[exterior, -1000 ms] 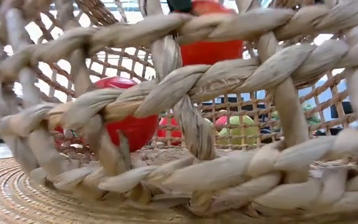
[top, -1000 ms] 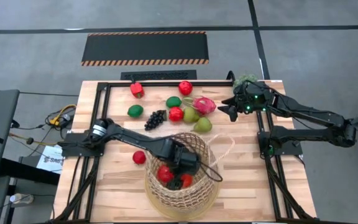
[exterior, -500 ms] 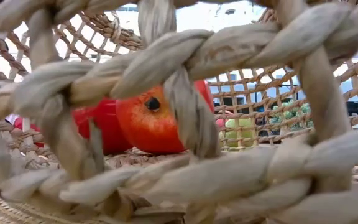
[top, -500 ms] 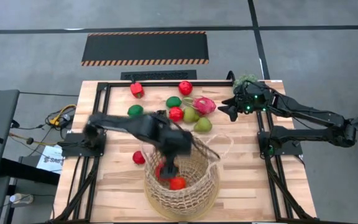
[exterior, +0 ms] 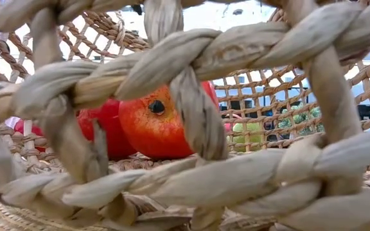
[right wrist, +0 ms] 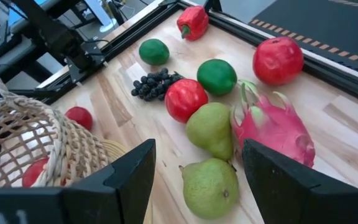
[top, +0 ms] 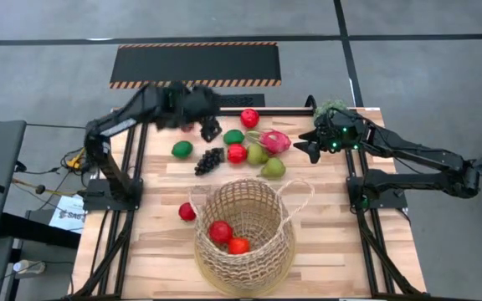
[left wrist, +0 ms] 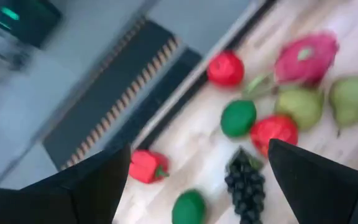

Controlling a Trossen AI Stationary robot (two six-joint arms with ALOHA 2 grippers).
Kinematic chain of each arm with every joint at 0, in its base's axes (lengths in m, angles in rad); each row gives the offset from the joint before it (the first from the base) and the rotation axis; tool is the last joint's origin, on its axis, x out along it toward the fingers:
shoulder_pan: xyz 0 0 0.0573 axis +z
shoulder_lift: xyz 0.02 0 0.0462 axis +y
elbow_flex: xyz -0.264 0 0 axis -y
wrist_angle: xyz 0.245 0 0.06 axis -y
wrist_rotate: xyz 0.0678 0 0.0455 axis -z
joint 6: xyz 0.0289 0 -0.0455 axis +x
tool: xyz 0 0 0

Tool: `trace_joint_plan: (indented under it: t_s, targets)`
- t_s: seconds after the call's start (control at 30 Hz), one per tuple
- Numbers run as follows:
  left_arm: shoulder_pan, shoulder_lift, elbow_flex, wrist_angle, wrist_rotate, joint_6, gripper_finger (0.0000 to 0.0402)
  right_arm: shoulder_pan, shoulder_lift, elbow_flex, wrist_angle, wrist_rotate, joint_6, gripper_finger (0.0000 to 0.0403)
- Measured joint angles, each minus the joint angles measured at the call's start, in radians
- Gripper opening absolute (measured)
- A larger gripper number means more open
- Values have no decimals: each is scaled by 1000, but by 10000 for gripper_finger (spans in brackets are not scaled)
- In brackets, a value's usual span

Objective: Build produce basket
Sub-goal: Put the bell pepper into the basket

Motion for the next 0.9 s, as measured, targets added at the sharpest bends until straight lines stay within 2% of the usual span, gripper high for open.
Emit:
trace_joint_plan:
  t_s: [0.1,0.23,0.4,0.47,0.63,0.77,0.9]
  targets:
    - [143,1,-45,59,142,139,364,1,0,0,-1,0,-13,260]
    - [315,0,-131,85,197,306,364,3,0,0,-1,0,-21,260]
    - [505,-2,-276,189,379,490,364,2,0,0,0,0,-26,260]
    - [564,-1,-362,241,407,555,364,2,0,0,0,1,-28,260]
    - [679,0,-566,394,469,663,364,2,0,0,0,2,-8,260]
    - [726,1,-710,533,471,753,364,2,0,0,0,3,-4,260]
    - [760,1,-818,656,539,804,364,2,0,0,0,6,19,260]
